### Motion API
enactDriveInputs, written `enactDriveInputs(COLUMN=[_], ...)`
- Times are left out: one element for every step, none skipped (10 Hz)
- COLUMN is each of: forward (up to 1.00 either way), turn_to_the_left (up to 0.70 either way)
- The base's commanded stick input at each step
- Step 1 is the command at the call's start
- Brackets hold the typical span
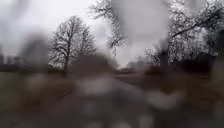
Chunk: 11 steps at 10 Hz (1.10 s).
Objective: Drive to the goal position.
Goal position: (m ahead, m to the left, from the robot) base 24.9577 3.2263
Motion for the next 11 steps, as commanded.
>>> enactDriveInputs(forward=[0.85, 0.85, 0.85, 0.85, 0.85, 0.85, 0.85, 0.85, 0.85, 0.85, 0.85], turn_to_the_left=[0.09, 0.00, 0.00, 0.00, 0.00, 0.00, 0.00, 0.00, 0.00, 0.00, 0.00])
